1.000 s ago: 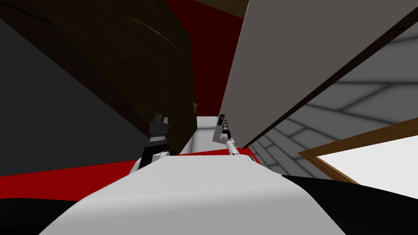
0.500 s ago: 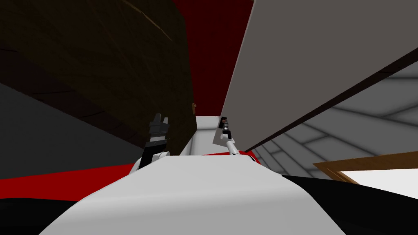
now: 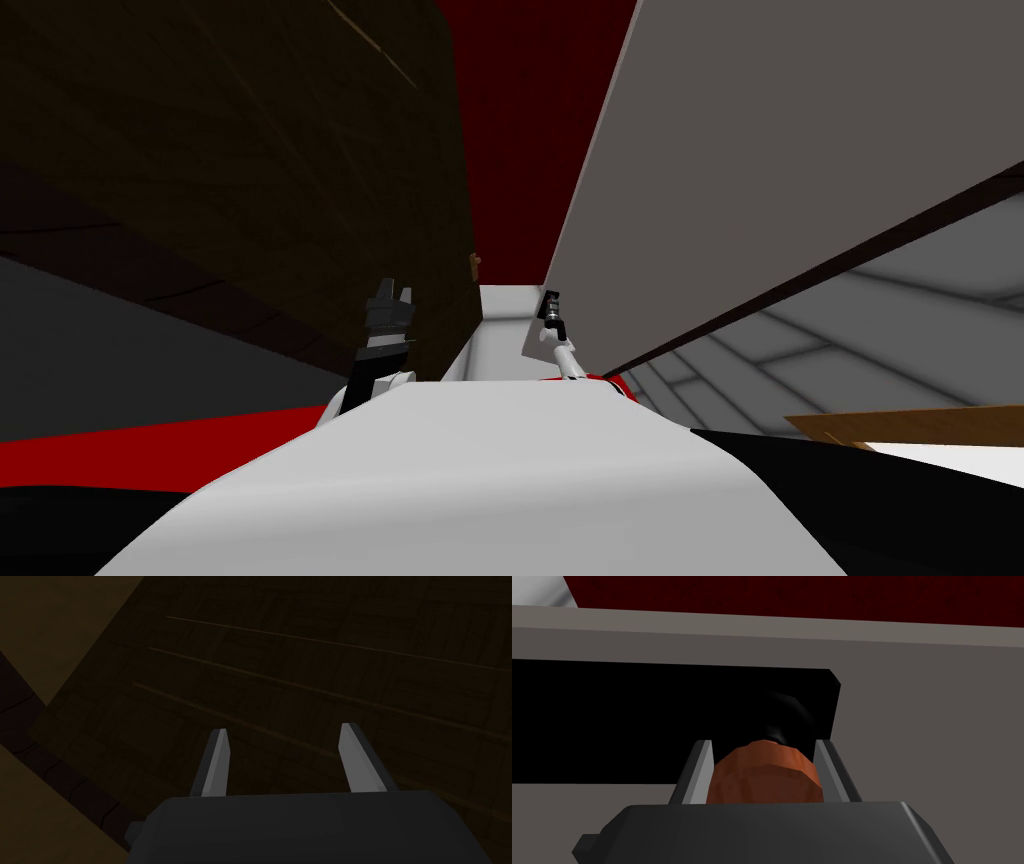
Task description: Push the door open
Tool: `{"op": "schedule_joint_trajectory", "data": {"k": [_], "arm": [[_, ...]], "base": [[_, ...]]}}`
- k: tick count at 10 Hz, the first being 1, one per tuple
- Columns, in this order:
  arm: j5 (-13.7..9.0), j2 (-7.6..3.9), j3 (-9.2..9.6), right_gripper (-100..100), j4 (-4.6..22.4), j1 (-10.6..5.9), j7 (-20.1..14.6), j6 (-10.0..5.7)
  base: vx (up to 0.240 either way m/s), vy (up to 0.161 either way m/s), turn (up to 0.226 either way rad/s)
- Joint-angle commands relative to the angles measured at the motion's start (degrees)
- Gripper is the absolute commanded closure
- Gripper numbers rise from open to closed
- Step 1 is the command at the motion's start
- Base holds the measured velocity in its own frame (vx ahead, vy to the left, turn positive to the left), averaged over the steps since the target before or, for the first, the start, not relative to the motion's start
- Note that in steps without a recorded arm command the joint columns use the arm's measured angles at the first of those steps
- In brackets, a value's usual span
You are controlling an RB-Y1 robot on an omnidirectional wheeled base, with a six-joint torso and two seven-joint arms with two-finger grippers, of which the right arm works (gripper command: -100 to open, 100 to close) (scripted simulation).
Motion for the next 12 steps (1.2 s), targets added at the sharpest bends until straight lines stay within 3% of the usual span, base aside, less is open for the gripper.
{"op": "schedule_joint_trajectory", "data": {"k": [1,4,8,12], "arm": [[0.0,0.03,0.0,100,0.1,0.11,0.0,0.04],[0.0,0.03,0.0,100,0.1,0.11,0.0,0.04],[-1.8,-1.14,-2.71,100,2.0,-1.4,3.1,-1.81],[-2.8,-1.49,-4.18,100,3.0,-2.26,4.8,-2.87]], "base": [[-0.026,0.0,0.007],[-0.008,0.001,0.0],[0.17,-0.002,-0.027],[0.128,-0.02,-0.021]]}}
